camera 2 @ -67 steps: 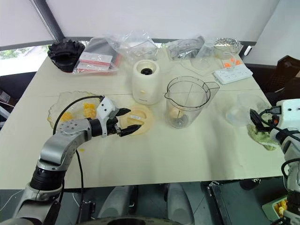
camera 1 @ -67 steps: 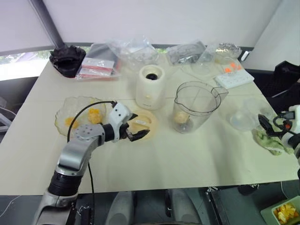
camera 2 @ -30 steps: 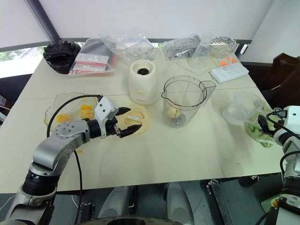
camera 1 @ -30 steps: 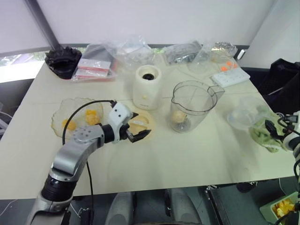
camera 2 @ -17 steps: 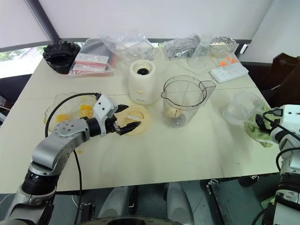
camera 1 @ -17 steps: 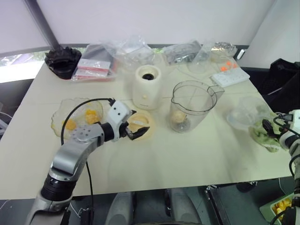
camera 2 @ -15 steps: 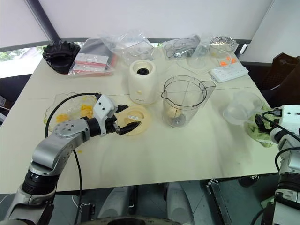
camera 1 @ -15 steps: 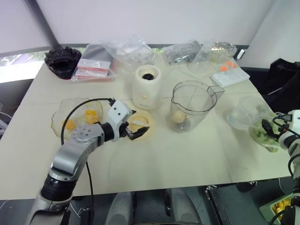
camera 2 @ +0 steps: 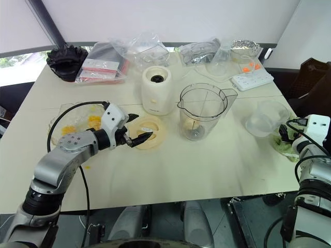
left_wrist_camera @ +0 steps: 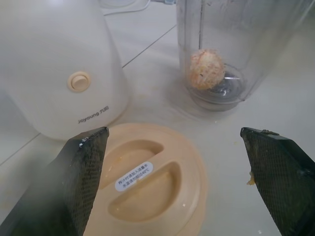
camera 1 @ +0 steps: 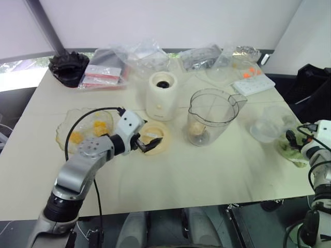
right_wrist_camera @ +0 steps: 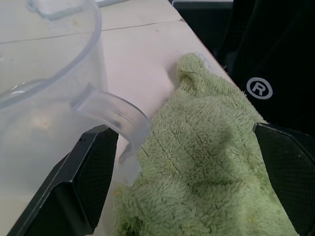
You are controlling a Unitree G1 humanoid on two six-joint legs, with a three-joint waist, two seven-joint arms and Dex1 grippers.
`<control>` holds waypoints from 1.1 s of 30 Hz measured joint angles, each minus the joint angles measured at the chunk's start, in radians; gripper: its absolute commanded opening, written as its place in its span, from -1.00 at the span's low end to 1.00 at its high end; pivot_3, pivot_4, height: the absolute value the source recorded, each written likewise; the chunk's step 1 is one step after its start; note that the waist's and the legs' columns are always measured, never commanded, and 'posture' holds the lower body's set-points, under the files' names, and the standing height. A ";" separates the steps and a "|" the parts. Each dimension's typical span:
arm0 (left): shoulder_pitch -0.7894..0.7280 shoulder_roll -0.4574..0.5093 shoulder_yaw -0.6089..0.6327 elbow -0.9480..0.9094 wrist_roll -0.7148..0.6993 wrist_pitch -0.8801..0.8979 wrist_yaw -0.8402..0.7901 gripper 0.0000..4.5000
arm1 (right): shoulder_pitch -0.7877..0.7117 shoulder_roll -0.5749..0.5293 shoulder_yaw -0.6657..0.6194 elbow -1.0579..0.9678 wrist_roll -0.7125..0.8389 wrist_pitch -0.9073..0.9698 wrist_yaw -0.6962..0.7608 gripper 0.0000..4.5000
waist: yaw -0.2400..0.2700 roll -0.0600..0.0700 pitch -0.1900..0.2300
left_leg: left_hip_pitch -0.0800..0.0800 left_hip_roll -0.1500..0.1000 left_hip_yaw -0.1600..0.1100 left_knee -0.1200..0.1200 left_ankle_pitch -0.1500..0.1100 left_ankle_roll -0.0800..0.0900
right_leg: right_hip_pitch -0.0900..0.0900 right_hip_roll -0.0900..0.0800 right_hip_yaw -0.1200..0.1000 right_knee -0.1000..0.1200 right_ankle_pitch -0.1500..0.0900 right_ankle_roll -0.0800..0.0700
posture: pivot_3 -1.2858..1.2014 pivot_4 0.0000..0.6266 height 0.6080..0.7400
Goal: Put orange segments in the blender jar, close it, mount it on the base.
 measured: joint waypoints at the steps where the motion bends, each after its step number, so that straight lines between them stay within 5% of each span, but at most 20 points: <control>1: 0.000 0.001 0.000 0.000 0.000 0.001 0.002 1.00 | -0.006 0.000 0.003 0.010 -0.001 -0.007 0.000 0.59 | 0.000 0.000 0.000 | 0.000 0.000 0.000 0.000 0.000 0.000 | 0.000 0.000 0.000 0.000 0.000 0.000 | 0.03 -0.52 1.00; 7: 0.000 0.001 0.000 -0.002 0.000 0.015 0.016 1.00 | -0.025 0.002 0.028 0.039 -0.005 -0.031 0.000 -0.84 | 0.004 0.000 0.000 | 0.000 0.000 0.000 0.000 0.000 0.000 | 0.000 0.000 0.000 0.000 0.000 0.000 | 0.03 -0.52 1.00; 8: 0.001 0.001 0.000 -0.002 0.000 0.016 0.018 1.00 | -0.028 0.002 0.026 0.040 0.002 -0.040 0.003 -0.96 | 0.004 0.000 0.000 | 0.000 -0.001 0.000 0.000 0.000 0.000 | 0.000 0.000 0.000 0.000 0.000 0.000 | 0.03 -0.52 1.00; 33: 0.001 0.018 0.000 -0.006 -0.002 0.018 0.026 1.00 | -0.048 0.150 -0.140 -0.097 0.242 0.091 -0.046 -0.96 | -0.009 0.001 0.001 | 0.001 0.001 -0.001 -0.001 0.000 0.000 | 0.001 0.002 0.001 0.000 0.000 0.000 | 0.03 -0.52 1.00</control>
